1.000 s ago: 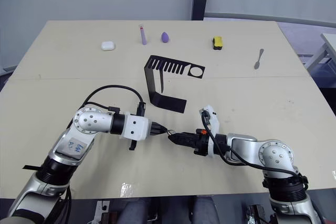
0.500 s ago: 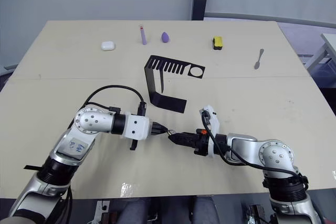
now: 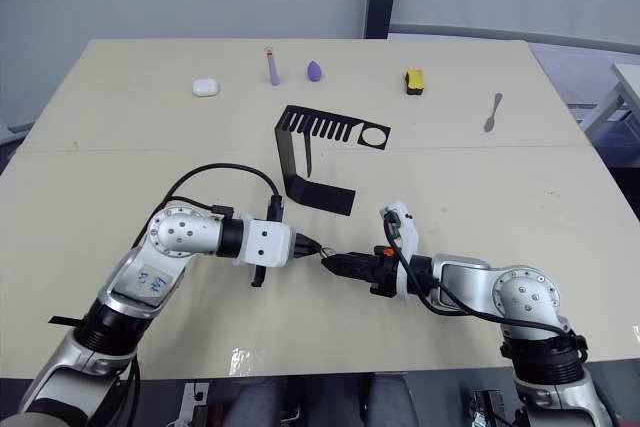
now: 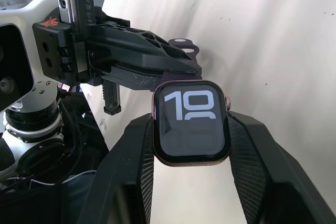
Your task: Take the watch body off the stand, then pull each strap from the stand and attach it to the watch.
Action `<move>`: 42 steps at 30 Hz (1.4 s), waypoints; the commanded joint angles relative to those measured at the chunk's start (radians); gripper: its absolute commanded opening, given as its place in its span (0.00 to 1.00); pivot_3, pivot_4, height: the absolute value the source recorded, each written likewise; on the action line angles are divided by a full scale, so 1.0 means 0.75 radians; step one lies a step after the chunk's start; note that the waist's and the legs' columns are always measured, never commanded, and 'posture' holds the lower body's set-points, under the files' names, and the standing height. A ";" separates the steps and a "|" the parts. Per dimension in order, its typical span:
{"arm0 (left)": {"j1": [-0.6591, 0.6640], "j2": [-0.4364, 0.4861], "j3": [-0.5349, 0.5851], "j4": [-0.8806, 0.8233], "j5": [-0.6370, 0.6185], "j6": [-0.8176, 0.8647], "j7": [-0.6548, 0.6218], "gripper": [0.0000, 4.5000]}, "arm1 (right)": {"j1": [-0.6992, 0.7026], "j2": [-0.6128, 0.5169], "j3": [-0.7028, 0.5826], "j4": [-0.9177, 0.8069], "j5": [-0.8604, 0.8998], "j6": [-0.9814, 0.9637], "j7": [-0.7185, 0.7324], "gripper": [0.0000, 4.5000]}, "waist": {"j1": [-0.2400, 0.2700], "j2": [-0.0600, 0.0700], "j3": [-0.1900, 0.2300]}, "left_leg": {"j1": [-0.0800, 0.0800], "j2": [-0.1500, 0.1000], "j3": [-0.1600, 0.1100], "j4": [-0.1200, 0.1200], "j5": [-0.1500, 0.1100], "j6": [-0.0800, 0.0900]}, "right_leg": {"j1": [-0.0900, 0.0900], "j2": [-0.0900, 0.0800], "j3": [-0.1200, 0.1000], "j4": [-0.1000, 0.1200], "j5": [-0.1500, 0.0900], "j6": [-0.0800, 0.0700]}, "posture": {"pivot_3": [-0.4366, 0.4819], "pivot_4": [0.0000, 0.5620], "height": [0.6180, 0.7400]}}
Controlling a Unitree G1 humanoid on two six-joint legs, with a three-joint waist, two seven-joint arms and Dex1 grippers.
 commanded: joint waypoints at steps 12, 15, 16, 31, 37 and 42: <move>-0.021 -0.042 -0.027 -0.085 -0.009 0.007 0.054 0.00 | -0.013 0.034 0.090 -0.089 0.067 0.045 0.063 0.34 | 0.000 0.000 0.000 | 0.000 0.000 0.000 0.000 0.000 0.000 | 0.000 0.000 0.000 0.000 0.000 0.000 | 0.48 0.27 1.00; -0.023 -0.044 -0.030 -0.084 -0.002 0.009 0.059 0.00 | -0.015 0.036 0.092 -0.087 0.063 0.045 0.063 0.34 | 0.000 0.000 0.000 | 0.000 0.000 0.000 0.000 0.000 0.000 | 0.000 0.000 0.000 0.000 0.000 0.000 | 0.48 0.27 1.00; -0.024 -0.045 -0.031 -0.083 0.001 0.011 0.061 0.00 | -0.016 0.036 0.092 -0.086 0.062 0.045 0.062 0.34 | 0.000 0.000 0.000 | 0.000 0.000 0.000 0.000 0.000 0.000 | 0.000 0.000 0.000 0.000 0.000 0.000 | 0.48 0.27 1.00; -0.034 -0.069 -0.064 -0.101 0.040 0.067 0.075 0.00 | -0.026 0.045 0.091 -0.070 0.043 0.063 0.055 0.34 | 0.000 0.000 0.000 | 0.000 0.000 0.000 0.000 0.000 0.000 | 0.000 0.000 0.000 0.000 0.000 0.000 | 0.48 0.27 1.00; -0.029 -0.074 -0.067 -0.116 0.047 0.091 0.074 0.00 | -0.023 0.048 0.088 -0.072 0.040 0.063 0.053 0.34 | 0.000 0.000 0.000 | 0.000 0.000 0.000 0.000 0.000 0.000 | 0.000 0.000 0.000 0.000 0.000 0.000 | 0.48 0.27 1.00; -0.022 -0.073 -0.070 -0.125 0.048 0.115 0.072 0.00 | -0.021 0.049 0.089 -0.074 0.042 0.064 0.055 0.34 | 0.000 0.000 0.000 | 0.000 0.000 0.000 0.000 0.000 0.000 | 0.000 0.000 0.000 0.000 0.000 0.000 | 0.48 0.27 1.00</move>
